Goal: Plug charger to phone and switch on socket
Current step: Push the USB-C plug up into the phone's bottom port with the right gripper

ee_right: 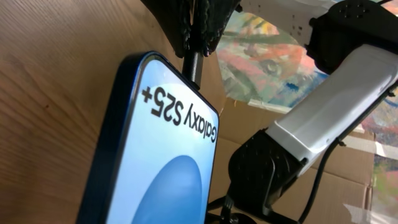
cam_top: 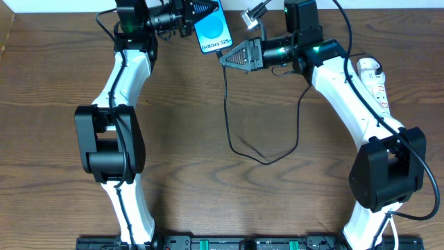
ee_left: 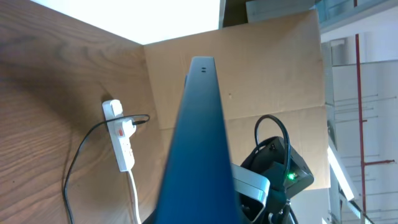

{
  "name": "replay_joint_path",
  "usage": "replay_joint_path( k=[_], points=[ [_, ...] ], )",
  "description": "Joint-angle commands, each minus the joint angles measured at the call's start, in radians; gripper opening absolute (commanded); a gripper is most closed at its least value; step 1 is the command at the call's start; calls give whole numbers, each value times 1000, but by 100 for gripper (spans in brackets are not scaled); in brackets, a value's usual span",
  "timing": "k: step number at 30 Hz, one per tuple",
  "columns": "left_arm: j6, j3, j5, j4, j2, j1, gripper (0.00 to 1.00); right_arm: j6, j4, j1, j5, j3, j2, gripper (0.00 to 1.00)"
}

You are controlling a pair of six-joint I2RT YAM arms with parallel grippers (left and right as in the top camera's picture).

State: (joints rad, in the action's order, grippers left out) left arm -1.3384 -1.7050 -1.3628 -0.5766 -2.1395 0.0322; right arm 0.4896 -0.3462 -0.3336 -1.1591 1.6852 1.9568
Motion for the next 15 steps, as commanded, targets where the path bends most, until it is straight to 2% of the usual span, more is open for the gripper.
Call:
replay_joint_path(
  k=[1,15],
  points=[
    [-7,-12,-174,-1,8,37,7,16,55,17,114,18,-2,1],
    [-10,-12,-175,0,8,38,7,38,74,21,137,18,-2,1]
  ],
)
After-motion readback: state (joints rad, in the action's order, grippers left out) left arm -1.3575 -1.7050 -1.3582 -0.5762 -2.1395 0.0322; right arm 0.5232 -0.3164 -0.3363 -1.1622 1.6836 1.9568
